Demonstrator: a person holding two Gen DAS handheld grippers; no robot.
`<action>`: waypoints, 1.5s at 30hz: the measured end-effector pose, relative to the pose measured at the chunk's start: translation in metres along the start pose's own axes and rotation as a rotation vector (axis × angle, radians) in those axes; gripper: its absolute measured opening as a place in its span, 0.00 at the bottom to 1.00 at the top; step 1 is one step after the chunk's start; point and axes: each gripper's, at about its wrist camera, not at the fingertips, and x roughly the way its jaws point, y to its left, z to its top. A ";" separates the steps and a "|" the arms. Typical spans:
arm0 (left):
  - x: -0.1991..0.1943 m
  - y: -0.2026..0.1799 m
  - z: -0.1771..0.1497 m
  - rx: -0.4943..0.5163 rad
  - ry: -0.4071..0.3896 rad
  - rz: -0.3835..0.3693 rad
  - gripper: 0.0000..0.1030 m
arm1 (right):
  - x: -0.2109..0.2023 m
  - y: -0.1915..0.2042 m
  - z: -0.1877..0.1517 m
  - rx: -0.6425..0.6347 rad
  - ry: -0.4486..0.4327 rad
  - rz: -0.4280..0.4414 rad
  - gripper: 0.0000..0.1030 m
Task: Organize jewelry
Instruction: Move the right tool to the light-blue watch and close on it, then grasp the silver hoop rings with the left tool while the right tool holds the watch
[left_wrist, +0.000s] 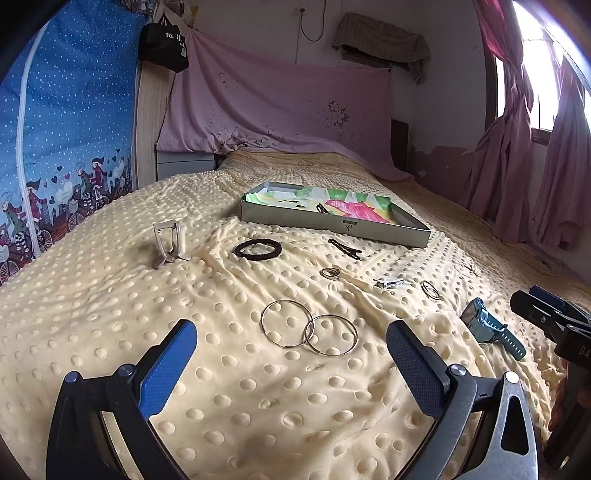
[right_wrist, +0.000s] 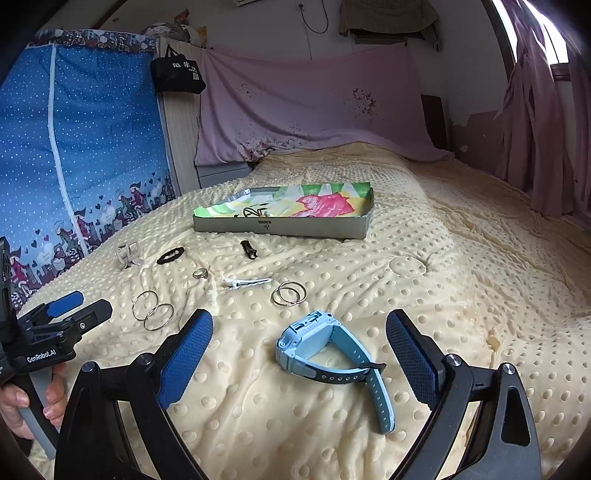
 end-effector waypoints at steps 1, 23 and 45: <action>0.000 -0.001 -0.001 0.004 -0.006 -0.001 1.00 | 0.000 0.001 0.000 -0.003 -0.005 -0.004 0.90; 0.052 0.003 -0.011 -0.129 0.194 -0.120 0.52 | 0.035 0.001 -0.017 0.026 0.081 0.035 0.74; 0.074 0.000 -0.008 -0.149 0.229 -0.181 0.05 | 0.063 0.000 -0.021 0.063 0.183 0.013 0.33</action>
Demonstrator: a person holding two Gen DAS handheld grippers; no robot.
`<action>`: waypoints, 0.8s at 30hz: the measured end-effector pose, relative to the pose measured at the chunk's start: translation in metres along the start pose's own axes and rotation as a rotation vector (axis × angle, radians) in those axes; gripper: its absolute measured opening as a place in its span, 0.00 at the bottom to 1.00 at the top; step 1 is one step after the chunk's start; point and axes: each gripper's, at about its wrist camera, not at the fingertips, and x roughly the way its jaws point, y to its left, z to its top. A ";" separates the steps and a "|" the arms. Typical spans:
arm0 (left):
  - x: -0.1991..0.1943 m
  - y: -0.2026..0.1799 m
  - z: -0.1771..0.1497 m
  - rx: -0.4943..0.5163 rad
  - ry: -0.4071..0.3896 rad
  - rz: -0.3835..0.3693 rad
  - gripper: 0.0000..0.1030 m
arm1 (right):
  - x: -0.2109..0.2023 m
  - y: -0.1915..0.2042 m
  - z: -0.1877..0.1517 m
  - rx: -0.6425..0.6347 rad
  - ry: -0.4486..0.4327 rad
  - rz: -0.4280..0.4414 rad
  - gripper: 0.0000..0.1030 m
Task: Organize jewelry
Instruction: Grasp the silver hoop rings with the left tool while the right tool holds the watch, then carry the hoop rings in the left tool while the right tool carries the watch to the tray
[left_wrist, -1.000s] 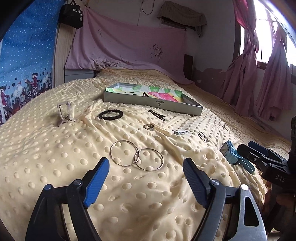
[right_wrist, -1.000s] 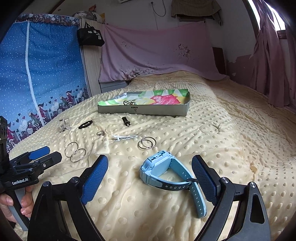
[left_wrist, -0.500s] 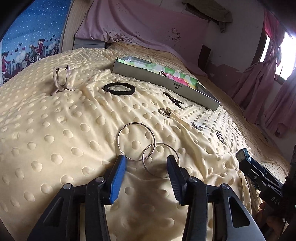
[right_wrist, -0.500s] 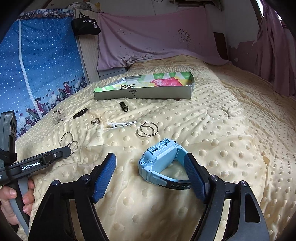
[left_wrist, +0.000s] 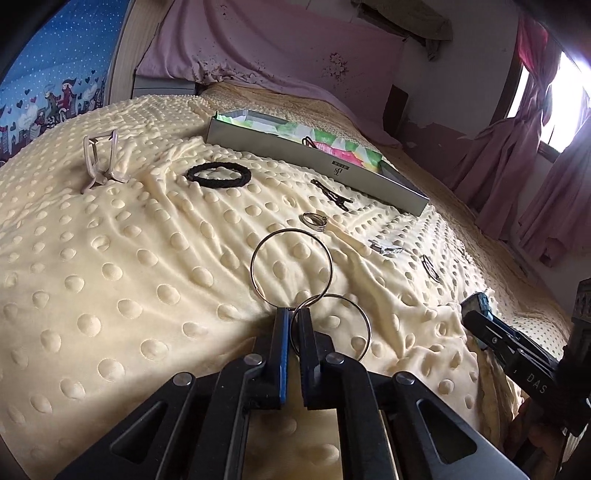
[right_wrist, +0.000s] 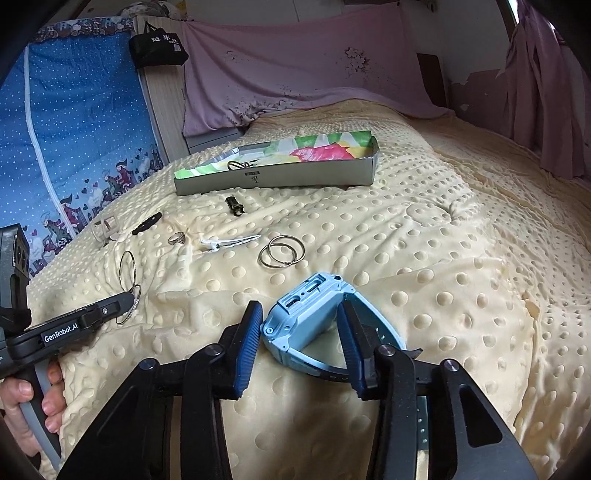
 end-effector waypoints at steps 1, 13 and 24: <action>-0.002 -0.001 0.000 0.009 -0.008 -0.008 0.05 | 0.000 0.001 0.000 -0.003 0.001 0.003 0.31; -0.020 -0.030 0.002 0.114 -0.046 -0.082 0.05 | -0.017 0.012 -0.001 -0.044 -0.056 0.077 0.21; -0.025 -0.044 0.057 0.135 -0.104 -0.088 0.05 | -0.021 0.027 0.050 -0.142 -0.164 0.120 0.20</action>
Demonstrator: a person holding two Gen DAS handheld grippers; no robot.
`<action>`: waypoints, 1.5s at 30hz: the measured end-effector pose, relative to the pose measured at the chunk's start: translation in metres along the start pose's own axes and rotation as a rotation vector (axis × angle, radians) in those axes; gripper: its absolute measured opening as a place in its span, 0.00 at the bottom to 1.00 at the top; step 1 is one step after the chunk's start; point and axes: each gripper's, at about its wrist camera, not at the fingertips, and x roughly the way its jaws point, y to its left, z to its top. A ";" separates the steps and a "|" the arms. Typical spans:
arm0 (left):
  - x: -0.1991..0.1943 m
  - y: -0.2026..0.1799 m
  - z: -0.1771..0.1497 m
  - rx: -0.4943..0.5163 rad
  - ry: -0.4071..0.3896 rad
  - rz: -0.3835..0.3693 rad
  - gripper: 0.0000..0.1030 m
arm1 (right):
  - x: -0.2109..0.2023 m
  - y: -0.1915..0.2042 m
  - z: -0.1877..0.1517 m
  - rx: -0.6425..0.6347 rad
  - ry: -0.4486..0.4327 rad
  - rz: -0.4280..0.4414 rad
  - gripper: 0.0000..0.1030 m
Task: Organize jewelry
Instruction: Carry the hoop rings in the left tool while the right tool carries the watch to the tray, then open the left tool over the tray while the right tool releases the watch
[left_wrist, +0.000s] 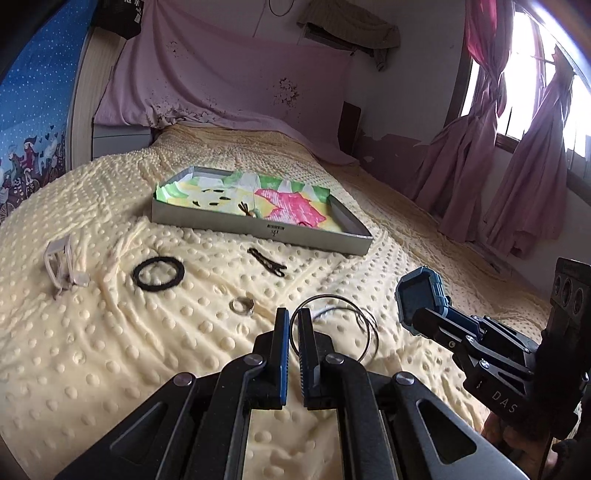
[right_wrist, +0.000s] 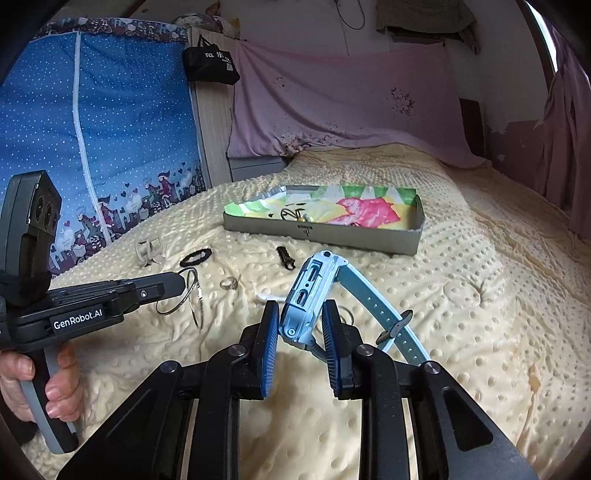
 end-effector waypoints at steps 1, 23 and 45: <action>0.003 0.001 0.008 -0.003 -0.009 0.000 0.05 | 0.005 -0.001 0.008 -0.001 -0.011 0.005 0.20; 0.156 0.072 0.141 -0.107 -0.059 0.113 0.05 | 0.190 -0.034 0.105 0.067 0.041 0.028 0.20; 0.197 0.086 0.124 -0.153 0.087 0.201 0.05 | 0.227 -0.046 0.086 0.113 0.170 0.029 0.21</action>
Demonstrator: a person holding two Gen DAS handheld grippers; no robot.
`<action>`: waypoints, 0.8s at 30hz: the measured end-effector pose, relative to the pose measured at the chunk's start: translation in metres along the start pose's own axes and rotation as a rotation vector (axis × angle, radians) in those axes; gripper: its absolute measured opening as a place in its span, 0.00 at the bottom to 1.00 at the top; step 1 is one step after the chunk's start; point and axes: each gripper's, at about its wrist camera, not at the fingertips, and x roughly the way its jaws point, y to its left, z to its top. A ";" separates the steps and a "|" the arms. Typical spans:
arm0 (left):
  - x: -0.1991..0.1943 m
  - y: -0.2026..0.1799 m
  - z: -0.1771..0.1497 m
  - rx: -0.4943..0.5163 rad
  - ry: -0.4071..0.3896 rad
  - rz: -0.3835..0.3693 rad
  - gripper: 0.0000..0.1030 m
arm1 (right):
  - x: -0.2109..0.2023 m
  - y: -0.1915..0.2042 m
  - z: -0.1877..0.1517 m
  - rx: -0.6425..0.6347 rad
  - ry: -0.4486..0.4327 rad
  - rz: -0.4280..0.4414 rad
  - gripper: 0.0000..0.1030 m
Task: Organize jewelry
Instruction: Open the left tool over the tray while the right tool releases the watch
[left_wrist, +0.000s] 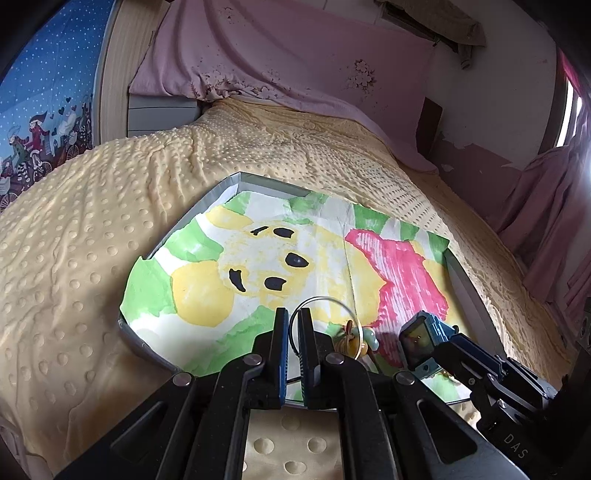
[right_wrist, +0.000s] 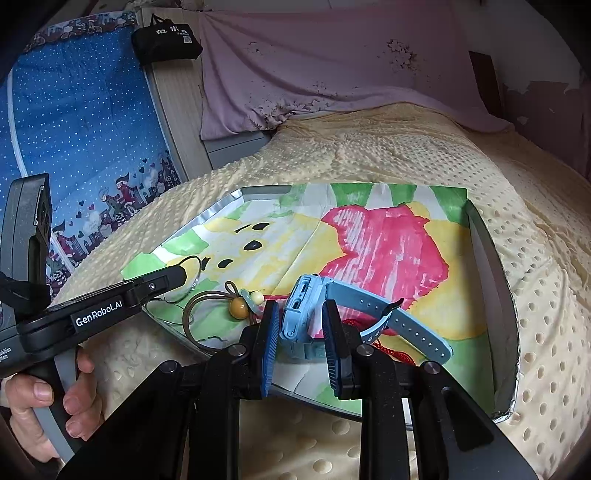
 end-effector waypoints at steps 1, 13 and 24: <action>0.001 0.000 0.000 -0.004 0.004 0.005 0.05 | -0.001 -0.001 0.000 0.003 0.000 0.001 0.21; -0.017 -0.010 -0.004 0.021 -0.035 0.037 0.05 | -0.030 -0.008 -0.002 0.001 -0.052 -0.042 0.40; -0.061 -0.023 -0.017 0.037 -0.147 0.058 0.77 | -0.079 -0.020 -0.006 0.017 -0.128 -0.072 0.63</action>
